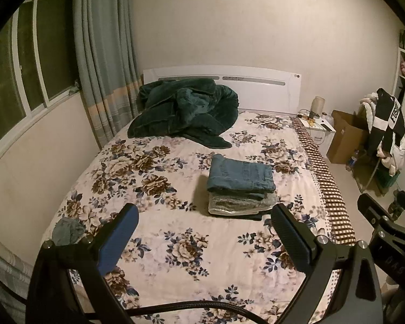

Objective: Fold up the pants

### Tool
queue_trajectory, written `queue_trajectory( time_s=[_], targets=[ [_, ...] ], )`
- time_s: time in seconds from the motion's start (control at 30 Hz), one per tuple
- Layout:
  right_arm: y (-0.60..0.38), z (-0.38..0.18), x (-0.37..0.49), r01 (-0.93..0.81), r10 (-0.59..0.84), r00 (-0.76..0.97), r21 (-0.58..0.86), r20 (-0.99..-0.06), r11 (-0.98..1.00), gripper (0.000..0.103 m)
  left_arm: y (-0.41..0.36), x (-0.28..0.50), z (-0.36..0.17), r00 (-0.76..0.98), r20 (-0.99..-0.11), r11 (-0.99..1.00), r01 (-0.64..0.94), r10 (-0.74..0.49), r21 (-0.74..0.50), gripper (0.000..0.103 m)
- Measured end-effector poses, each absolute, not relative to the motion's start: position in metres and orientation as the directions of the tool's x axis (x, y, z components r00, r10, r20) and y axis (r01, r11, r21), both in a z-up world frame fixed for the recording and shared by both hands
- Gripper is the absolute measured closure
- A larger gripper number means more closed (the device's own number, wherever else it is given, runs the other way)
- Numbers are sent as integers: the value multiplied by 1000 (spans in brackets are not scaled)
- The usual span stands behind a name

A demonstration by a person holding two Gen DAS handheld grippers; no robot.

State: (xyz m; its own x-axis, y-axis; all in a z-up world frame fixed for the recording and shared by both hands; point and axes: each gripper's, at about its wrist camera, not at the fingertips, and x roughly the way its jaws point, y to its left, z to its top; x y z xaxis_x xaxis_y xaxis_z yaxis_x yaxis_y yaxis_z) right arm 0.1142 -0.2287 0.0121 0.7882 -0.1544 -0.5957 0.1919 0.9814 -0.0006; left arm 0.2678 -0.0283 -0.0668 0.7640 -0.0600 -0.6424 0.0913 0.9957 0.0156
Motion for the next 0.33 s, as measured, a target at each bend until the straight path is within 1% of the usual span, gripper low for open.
queue_trajectory(
  time_s=[0.33],
  targets=[
    [-227,9,112,194,-155,787,0,-596,981,5,-30,265,-66,775,-630,996,80,-44,29,3]
  ],
)
